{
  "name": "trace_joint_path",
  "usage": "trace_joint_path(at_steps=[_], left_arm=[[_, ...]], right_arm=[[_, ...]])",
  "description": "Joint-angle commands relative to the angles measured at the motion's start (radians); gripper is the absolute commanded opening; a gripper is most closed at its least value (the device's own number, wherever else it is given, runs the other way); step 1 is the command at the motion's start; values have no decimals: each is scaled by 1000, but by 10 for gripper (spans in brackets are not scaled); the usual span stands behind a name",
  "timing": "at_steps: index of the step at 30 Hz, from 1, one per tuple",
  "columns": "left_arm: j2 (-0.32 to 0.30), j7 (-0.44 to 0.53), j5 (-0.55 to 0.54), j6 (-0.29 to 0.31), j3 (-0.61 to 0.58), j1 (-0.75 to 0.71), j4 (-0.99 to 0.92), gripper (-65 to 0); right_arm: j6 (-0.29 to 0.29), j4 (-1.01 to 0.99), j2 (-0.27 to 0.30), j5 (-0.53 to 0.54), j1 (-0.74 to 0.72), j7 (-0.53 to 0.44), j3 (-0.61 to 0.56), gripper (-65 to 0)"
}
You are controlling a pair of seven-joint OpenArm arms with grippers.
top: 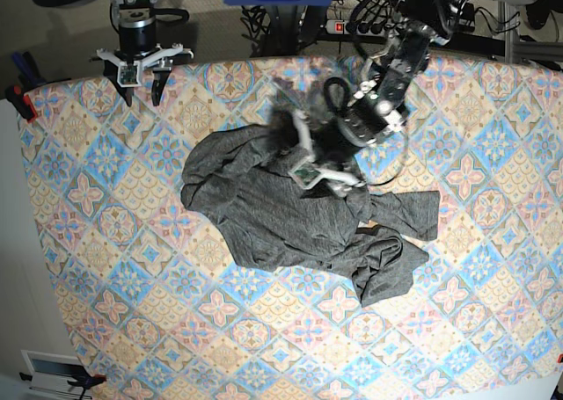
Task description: Layout the t-shirt on the table in an organized manner, then fold the t-shirt properly
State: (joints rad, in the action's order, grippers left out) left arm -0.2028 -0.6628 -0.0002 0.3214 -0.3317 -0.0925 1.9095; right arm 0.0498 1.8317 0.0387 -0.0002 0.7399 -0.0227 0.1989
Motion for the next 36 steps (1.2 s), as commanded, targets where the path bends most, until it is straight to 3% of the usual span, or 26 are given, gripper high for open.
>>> trace_joint_path(at_steps=[1,4,7,11,14,20,23,31,36], left_arm=[[3,19,-8,-8,38,-5,45,-257],[1,1,-8,-6,112,-57,63,-257],[-1,-2,-8,-1,174,-99,64,-257],[-1,-1,-5,89,231,-138,68,-257],[3,-4,-8,135,283,-161,68,-257],[3,-2,-8,172,360,-184,68,-257],[3,-4,-2,195,383,-183,68,-257],[1,-4,-1,200,391,-184,68,-257],[1,-4,-1,200,391,-186,66,-257]], right_arm=[[-1,21,2,2,-16,-29,0,-364],[-1,24,2,2,-62,-19,-2,-364],[-1,26,2,2,-81,50,-2,-364],[3,27,2,1,-113,86,-2,-364],[43,27,2,1,-148,89,-2,-364],[55,27,2,1,-182,94,-19,-364],[57,27,3,1,-217,140,-68,-364],[57,27,25,-1,-263,168,-135,-364],[57,27,51,-1,-320,251,-174,-364]])
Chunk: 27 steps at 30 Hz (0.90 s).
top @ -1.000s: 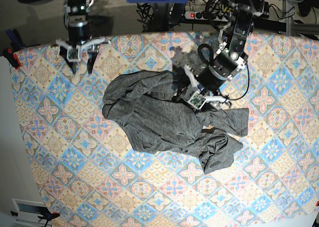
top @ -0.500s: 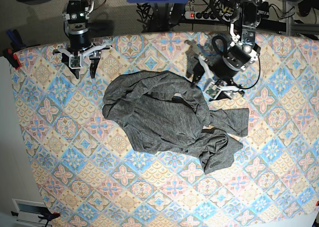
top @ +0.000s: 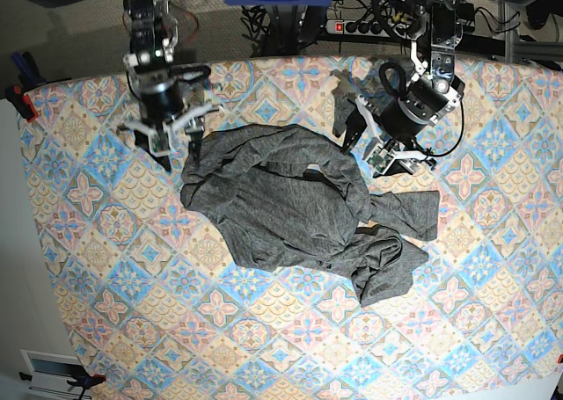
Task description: Layout the t-shirt on the table in an organized manner, then fold the t-shirt properly
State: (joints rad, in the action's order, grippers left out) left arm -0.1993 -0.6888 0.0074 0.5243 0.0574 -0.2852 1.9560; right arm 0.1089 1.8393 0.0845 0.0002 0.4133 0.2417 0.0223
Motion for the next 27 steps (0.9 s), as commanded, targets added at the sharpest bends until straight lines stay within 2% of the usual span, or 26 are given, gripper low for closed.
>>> trace_joint_path(at_steps=[1,7,13,27], left_arm=[[-2,22,-8,-3,2,-1,19,-257],[-2,22,-8,-3,0,-9,18,-257],[-2,22,-7,-3,0,-15,18,-257],[-2,21,-7,-3,0,-15,18,-257]], right_arm=[[-2,20,5,-1,-4,-5,3,-364],[-2,18,5,-1,-78,51,3,-364],[102,7,5,1,-136,103,3,-364],[105,-160,5,1,-215,98,3,-364]])
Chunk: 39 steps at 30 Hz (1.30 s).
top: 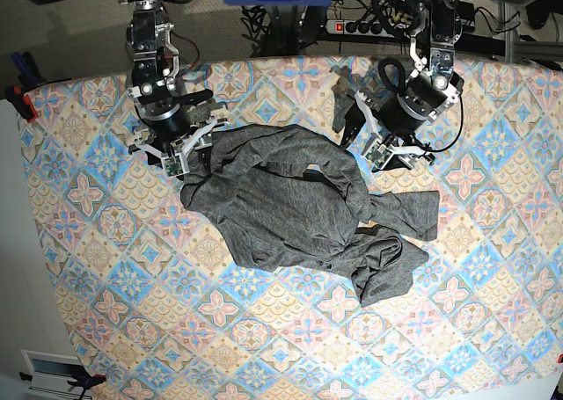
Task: Layout the t-shirt on the table in an organized manner, then fold the t-shirt properly
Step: 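Grasp the shirt edge nearest the right gripper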
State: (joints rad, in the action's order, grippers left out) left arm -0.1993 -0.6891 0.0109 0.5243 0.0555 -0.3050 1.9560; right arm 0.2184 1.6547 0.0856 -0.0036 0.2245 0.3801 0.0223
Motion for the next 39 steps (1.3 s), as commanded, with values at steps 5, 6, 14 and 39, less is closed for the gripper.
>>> trace_joint_path(at_steps=[5,6,14,39], left_arm=[[-2,21,-10,-3,2,5,18,-257],[-2,21,-10,-3,2,5,18,-257],[-2,21,-10,-3,0,5,18,-257],[-2,21,-9,-3,0,5,16,-257]], right_arm=[[11,-35,4,4,-95,-40,3,-364],[26,-41,4,4,-103,-40,3,-364],[86,-120,6,4,-149,-42,11,-364],[80,-313,62,4,-181,-152,49,-636]])
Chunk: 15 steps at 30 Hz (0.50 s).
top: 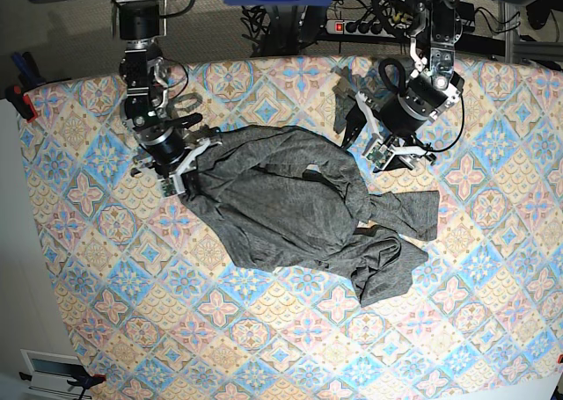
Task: Layout the t-shirt on the table in an organized manner, then fold the t-shirt properly
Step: 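Grasp the shirt edge nearest the right gripper, then pull the grasped shirt edge outward with the right gripper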
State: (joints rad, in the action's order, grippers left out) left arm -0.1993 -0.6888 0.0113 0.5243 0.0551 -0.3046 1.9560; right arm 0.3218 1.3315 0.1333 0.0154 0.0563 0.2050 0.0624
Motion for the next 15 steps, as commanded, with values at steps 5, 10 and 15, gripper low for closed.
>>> trace_joint_path(at_steps=[5,10,15], left_arm=[[-2,21,-9,-3,-1,5,15,-257],[-2,21,-9,-3,-2,5,15,-257],[-2,21,-9,-3,-5,5,15,-257]], right_arm=[[-23,9,10,-15,-45,23,170,-650],[-23,9,9,-15,-46,23,316,-650],[-23,9,9,-15,-118,23,373,-650]])
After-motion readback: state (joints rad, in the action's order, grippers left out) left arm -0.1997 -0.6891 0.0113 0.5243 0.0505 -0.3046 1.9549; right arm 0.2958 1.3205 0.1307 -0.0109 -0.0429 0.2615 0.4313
